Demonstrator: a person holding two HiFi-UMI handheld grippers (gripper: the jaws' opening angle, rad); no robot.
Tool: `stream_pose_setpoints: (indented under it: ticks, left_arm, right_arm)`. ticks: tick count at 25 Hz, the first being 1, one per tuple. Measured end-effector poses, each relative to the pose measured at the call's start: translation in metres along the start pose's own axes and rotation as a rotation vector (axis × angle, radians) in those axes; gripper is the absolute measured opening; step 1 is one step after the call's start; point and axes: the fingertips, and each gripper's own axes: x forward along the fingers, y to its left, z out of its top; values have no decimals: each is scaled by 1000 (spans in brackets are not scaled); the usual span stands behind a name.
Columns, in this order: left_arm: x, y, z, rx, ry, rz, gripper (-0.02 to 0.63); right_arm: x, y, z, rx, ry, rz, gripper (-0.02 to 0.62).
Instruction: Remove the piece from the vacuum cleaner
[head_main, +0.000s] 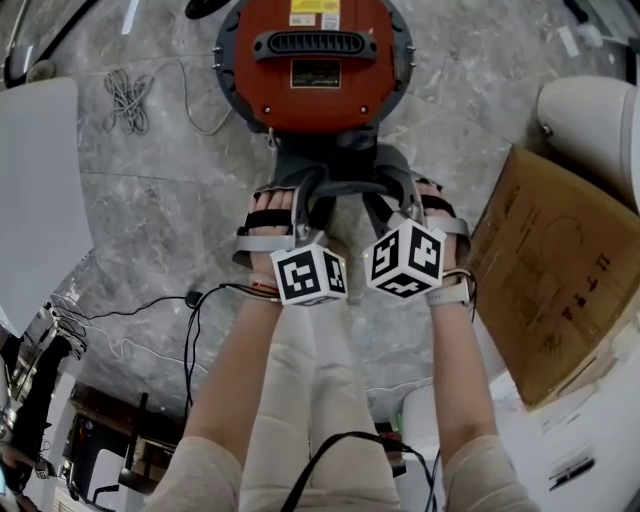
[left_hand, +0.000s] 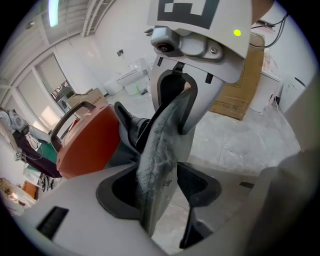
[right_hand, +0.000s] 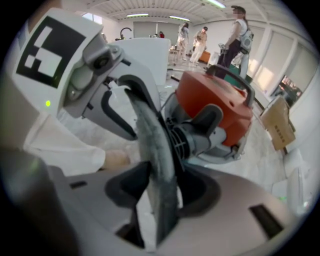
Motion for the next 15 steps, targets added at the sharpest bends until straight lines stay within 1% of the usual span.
stream_pose_setpoints:
  ticks: [6, 9, 12, 13, 15]
  left_arm:
    - [2, -4, -3, -17, 4, -13, 236]
    - [1, -3, -5, -16, 9, -13, 236]
    - [1, -4, -6, -26, 14, -29, 232]
    - [1, -3, -5, -28, 13, -29, 223]
    - [-1, 0, -3, -28, 13, -14, 159]
  right_arm:
    - [0, -1, -2, -28, 14, -33, 156]
    - [-1, 0, -1, -31, 13, -38, 141]
    - [-2, 2, -1, -45, 13, -42, 125]
    - [-3, 2, -1, -51, 13, -46, 114]
    - [-4, 3, -3, -57, 12, -55, 97]
